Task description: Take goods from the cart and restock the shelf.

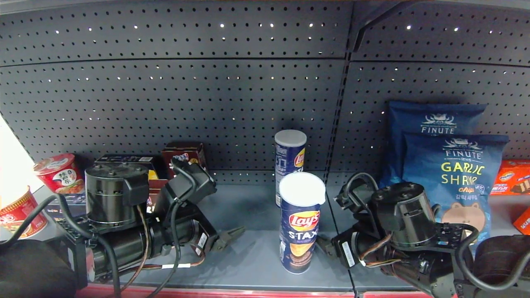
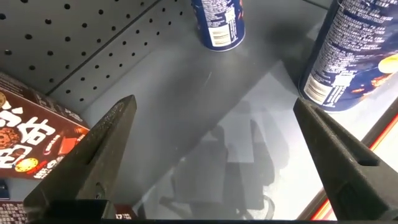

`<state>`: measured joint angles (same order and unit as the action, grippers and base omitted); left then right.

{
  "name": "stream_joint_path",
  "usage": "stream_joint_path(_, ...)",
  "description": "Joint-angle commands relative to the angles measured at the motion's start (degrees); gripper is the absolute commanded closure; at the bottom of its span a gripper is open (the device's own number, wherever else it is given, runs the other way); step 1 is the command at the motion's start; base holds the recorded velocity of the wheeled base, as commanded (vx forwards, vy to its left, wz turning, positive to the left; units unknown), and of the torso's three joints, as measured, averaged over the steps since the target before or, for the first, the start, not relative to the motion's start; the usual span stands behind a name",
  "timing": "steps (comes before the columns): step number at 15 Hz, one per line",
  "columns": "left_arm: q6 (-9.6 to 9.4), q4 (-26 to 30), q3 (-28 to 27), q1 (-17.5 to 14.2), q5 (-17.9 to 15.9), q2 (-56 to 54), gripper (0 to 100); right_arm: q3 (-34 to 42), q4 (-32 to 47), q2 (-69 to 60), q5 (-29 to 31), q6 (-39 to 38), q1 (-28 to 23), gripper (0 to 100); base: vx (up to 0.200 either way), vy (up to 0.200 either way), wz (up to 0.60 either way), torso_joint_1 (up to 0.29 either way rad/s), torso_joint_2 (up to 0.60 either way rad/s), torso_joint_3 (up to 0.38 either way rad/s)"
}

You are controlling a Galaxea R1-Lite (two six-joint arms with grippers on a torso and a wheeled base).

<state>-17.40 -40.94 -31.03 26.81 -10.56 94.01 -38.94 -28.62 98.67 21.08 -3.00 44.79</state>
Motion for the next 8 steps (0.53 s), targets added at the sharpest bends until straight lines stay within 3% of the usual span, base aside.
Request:
stream_joint_path(1, -0.01, 0.0, 0.2, 0.0, 0.0, 0.1, 0, 0.6, 0.0, -0.5, 0.0, -0.1, 0.0, 0, 0.000, 0.000, 0.00, 0.000, 0.00, 0.000)
stream_joint_path(8, -0.01, 0.0, 0.0, 0.1, 0.0, 0.6, 0, 1.0, -0.6, -0.8, -0.1, -0.1, 1.6, 0, 0.000, 0.000, 0.00, 0.000, 0.00, 0.000)
